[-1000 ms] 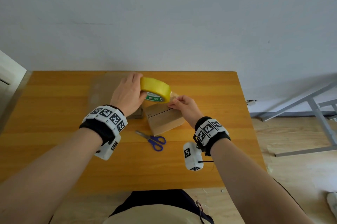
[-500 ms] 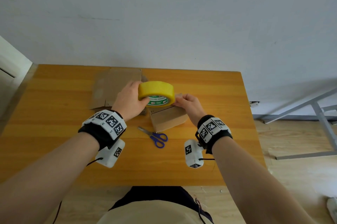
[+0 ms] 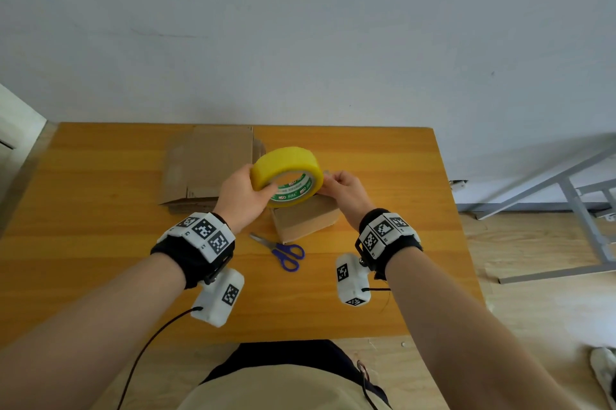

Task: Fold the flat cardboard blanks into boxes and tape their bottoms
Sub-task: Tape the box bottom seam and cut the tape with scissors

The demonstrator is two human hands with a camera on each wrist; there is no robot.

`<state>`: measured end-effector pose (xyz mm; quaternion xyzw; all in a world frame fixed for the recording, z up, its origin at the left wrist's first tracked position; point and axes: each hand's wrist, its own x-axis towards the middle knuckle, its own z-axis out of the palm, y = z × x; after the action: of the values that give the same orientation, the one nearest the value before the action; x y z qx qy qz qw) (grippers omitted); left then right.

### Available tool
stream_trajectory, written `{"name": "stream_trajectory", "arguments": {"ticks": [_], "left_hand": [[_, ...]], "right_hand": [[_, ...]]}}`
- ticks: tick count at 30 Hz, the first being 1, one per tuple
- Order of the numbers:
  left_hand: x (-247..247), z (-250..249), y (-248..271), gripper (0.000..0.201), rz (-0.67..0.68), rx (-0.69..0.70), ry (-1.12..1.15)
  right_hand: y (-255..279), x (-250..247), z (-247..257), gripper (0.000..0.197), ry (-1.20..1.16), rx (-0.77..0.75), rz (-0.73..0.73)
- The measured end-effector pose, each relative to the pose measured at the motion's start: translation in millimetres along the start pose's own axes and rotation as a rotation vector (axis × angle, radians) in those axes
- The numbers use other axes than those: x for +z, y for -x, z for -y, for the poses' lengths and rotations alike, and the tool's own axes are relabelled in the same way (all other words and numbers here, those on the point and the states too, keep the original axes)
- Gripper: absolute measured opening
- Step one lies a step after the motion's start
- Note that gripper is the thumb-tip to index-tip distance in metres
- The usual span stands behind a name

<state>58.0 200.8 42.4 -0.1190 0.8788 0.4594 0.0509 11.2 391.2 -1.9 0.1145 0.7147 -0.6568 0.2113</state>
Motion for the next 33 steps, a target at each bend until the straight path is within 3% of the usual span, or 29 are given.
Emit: {"name": "stream_trajectory", "arguments": {"ticks": [4,11,17,22,28,33], "left_hand": [[5.2,-6.1,2.9,0.033,0.104,-0.235,0.328],[16.9,-9.6,-1.2,0.032,0.105,-0.470,0.502],[16.6,-15.4,-18.6,0.027,0.042,-0.351,0.425],[9.9,-20.6,-36.2,0.034,0.072,-0.243,0.329],[6.7,-16.4,-42.3,0.020,0.061,-0.224,0.296],[8.1,-12.7,-50.8,0.014,-0.046,-0.130,0.184]], "right_hand": [[0.3,-0.2,-0.5,0.011,-0.022,-0.016,-0.004],[-1.9,-1.0,-2.6,0.010,-0.068,-0.013,-0.031],[-1.6,-3.3,-2.7,0.015,0.002,-0.038,-0.067],[-3.4,-2.0,-5.5,0.019,0.085,-0.062,-0.120],[-1.4,-13.7,-2.3,0.017,0.019,-0.049,-0.185],[-6.1,-8.3,-1.1,0.011,-0.144,0.026,-0.197]]}}
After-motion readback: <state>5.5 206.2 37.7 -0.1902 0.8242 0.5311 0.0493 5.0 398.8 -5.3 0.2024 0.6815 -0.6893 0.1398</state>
